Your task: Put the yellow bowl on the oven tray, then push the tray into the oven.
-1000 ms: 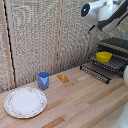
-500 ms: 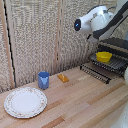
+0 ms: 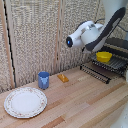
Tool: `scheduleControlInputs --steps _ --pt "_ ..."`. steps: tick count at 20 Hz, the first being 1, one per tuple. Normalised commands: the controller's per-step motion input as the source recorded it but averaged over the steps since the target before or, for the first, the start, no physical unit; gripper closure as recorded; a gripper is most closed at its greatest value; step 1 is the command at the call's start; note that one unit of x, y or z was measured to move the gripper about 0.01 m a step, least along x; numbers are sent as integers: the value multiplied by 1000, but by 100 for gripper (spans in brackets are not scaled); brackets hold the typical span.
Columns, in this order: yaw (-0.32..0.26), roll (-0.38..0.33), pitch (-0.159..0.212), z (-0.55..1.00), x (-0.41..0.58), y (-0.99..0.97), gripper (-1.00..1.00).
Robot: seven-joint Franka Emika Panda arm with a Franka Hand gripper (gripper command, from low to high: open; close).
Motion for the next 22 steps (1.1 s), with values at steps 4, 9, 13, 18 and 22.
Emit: scheduleControlInputs --steps 4,9,13,18,22 --pt "92 -44 37 -446 96 70 -100" --pt "12 3 0 -451 4 -136 -100" --pt "10 48 0 -438 0 -396 -100" --pt "0 81 0 -403 91 -283 -100" --pt "0 43 1 -289 134 -225 -100"
